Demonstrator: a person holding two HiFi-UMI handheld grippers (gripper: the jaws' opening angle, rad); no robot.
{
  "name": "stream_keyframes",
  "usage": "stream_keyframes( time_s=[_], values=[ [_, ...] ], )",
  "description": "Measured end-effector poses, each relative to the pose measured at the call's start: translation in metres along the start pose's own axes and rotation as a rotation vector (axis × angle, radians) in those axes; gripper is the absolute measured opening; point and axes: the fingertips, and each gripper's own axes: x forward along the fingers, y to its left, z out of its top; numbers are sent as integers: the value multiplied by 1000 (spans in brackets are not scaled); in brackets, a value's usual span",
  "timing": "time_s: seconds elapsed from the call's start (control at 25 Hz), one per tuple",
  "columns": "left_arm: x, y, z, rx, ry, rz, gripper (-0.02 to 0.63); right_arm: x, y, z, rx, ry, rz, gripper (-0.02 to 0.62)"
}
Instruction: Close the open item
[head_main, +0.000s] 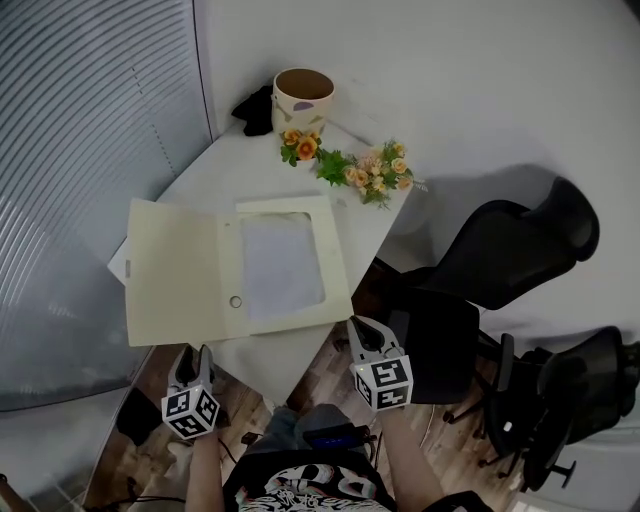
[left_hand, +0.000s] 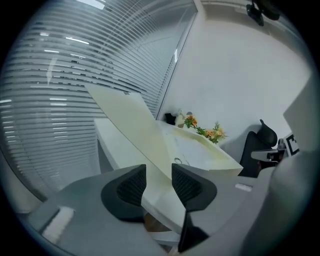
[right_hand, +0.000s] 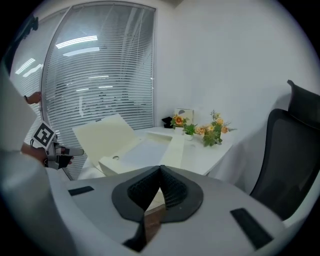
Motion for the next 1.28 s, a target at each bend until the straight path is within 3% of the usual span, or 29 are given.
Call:
stream_keyframes(
  time_s=[0.28,0.52,0.92,1.28],
  values=[
    [-2,22,24,-116,-90,44,199,-4,-8,-10,7,26,0,2],
    [4,21,48,-136,-154,87,198,9,-17,-26,26,54,30,2],
    [1,21,69,-83,-181,176,55,33,-15,-43,27,90,86,2],
    [5,16,72,-96,-192,144,32,34,-15,-45,34,68,100,2]
  ],
)
